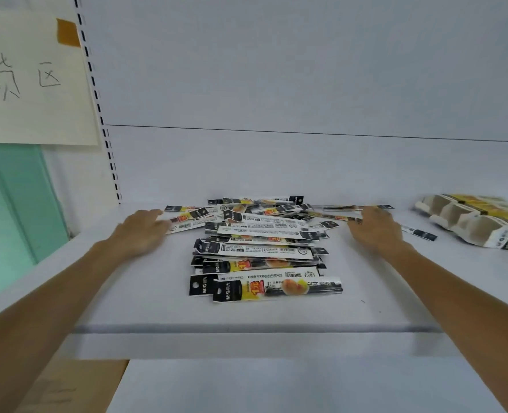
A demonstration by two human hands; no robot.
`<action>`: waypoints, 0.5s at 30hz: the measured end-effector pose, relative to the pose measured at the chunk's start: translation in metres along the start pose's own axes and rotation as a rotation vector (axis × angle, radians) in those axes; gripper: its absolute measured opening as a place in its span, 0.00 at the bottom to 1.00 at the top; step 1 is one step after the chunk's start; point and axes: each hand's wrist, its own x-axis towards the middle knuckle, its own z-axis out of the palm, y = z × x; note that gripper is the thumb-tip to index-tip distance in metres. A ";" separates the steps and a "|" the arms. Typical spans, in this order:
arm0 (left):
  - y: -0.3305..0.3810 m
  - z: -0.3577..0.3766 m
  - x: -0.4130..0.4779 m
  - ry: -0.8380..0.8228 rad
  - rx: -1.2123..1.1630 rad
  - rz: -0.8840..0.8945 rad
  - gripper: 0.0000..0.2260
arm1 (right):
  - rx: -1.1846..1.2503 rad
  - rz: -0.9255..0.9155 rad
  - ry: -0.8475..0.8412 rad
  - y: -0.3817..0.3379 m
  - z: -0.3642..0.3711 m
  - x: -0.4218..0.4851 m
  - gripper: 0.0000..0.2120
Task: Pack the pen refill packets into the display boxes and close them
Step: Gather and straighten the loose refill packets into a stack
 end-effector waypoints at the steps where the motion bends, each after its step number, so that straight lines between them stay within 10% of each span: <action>1: 0.002 0.002 0.003 -0.019 0.025 -0.011 0.23 | -0.030 0.037 -0.011 0.011 0.001 0.008 0.20; 15: 0.036 0.010 0.009 0.056 0.002 0.152 0.12 | 0.089 -0.148 -0.050 -0.022 0.019 0.029 0.15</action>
